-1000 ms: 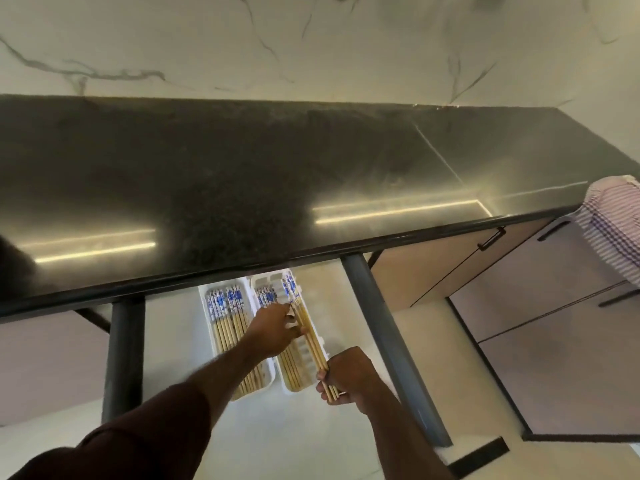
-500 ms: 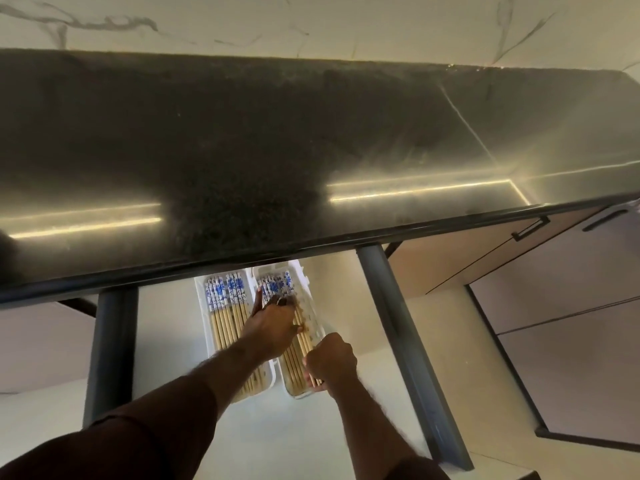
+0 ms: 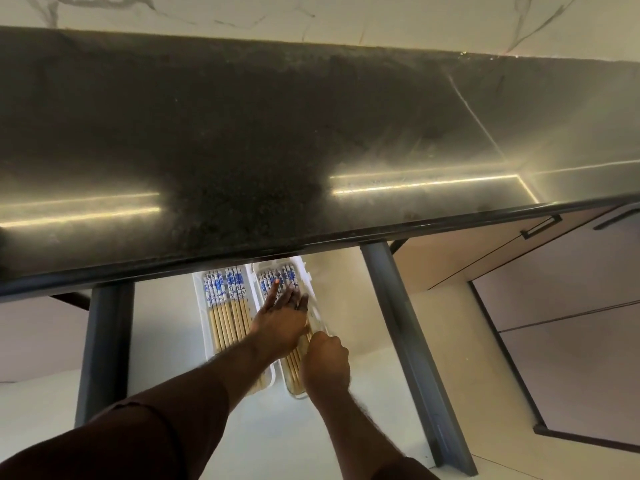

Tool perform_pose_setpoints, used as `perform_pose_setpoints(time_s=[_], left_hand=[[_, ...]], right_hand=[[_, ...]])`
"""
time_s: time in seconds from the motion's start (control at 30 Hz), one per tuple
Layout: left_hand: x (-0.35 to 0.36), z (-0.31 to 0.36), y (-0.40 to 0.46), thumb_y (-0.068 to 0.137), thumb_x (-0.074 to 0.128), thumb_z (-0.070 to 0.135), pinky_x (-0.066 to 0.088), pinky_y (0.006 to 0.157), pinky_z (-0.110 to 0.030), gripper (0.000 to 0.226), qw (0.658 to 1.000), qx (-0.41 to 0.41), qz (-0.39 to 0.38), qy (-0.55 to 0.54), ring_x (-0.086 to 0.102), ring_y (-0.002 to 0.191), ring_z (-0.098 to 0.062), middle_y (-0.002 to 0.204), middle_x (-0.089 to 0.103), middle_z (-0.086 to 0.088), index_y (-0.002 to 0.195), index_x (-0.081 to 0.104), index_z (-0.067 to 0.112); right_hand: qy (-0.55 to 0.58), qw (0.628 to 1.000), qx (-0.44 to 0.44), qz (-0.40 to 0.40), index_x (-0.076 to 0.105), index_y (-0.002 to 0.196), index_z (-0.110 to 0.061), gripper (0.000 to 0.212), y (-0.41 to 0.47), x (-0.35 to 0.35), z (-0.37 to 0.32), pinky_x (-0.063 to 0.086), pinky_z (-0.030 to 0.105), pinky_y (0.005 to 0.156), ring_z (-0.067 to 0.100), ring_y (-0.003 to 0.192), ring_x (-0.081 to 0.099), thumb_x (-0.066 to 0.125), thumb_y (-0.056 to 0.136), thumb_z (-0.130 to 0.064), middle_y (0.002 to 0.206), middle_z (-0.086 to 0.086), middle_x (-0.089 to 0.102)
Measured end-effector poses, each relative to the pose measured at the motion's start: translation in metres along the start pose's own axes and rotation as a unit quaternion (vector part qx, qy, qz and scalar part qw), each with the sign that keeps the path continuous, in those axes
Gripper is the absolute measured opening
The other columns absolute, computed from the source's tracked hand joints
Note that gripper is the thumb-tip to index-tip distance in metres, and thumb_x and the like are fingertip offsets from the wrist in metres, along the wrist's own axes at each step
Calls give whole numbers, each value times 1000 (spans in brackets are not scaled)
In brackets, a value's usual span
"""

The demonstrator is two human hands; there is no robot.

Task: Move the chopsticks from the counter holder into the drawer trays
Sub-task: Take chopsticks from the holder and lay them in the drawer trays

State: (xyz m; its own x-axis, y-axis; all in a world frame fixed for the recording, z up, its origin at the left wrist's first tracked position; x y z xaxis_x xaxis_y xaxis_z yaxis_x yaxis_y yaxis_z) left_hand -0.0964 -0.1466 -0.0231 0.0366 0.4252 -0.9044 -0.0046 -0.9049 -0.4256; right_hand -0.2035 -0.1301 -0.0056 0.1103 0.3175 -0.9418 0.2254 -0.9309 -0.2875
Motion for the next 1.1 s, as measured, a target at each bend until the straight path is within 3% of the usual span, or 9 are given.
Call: perform_pose_setpoints(time_s=[0.13,0.23,0.37,0.6,0.67,0.77,0.87,0.97,1.1], left_hand=[[4,3,1,102,29,46,-27,105,-48,64,1000,-4,-17,14,-9,149,-29,162,3,-12,154,7,14],[6,5,3,100,26,52,-26,108,-50,68,999,-14,-28,20,-8,149,-29,162,3,-11,154,6,13],[9,6,5,100,25,52,-20,113,-54,71,998,-30,-33,46,-7,149,-29,163,4,-11,153,3,10],[16,11,8,100,28,48,-14,115,-56,70,998,-46,-34,37,-9,149,-30,163,0,-12,153,2,11],[17,11,8,100,27,51,-13,116,-55,71,998,-46,-29,31,-8,149,-30,162,1,-12,153,2,10],[17,10,7,100,29,48,-14,116,-55,69,999,-40,-10,19,-5,149,-30,162,5,-13,152,6,9],[14,8,2,100,34,43,-11,117,-55,65,999,-38,16,1,1,150,-29,162,12,-12,152,14,9],[10,7,-4,99,37,42,-14,116,-54,64,998,-37,42,-13,5,150,-27,161,18,-11,152,20,10],[0,5,-13,99,36,36,-25,109,-50,60,995,-47,71,-43,6,150,-24,160,22,-7,151,21,11]], right_hand=[[9,1000,-1,19,72,87,-11,25,-2,3,-2,56,22,64,17,71,72,84,72,-27,81,5,73],[34,999,-14,-18,58,122,-16,28,-7,17,-1,50,26,90,17,104,66,54,99,-30,117,1,68],[21,999,-31,5,53,128,-15,33,-12,20,1,50,27,91,17,106,65,49,101,-34,121,1,65],[13,999,-37,-1,76,87,-14,40,-18,10,-1,57,22,66,10,68,72,90,60,-40,78,1,75],[33,998,-41,-27,76,82,-13,33,-18,10,1,57,23,63,13,67,71,90,62,-35,76,3,74],[79,995,-34,-51,71,91,-7,12,-21,7,4,55,33,71,26,83,69,68,87,-17,90,13,72],[62,997,-49,9,75,76,-7,33,-24,6,10,60,27,59,20,63,71,90,60,-31,70,7,71],[90,993,-63,-47,61,118,-11,35,-28,2,11,50,30,94,21,104,65,58,95,-37,112,7,67],[95,993,-74,-3,53,130,-17,47,-23,-7,20,48,28,98,19,108,65,56,94,-47,124,2,64]])
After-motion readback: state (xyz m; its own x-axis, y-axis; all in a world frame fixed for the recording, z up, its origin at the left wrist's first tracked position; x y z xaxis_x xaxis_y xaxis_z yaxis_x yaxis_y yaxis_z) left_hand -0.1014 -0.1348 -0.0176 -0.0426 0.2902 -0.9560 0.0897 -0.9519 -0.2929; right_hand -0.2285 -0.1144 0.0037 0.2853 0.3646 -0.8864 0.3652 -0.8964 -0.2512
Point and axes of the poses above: each hand's wrist, its own y-axis towards the middle knuckle, its own x-axis out of the palm, z = x × y, the point moved 1 cm from there along y, towards the middle knuckle
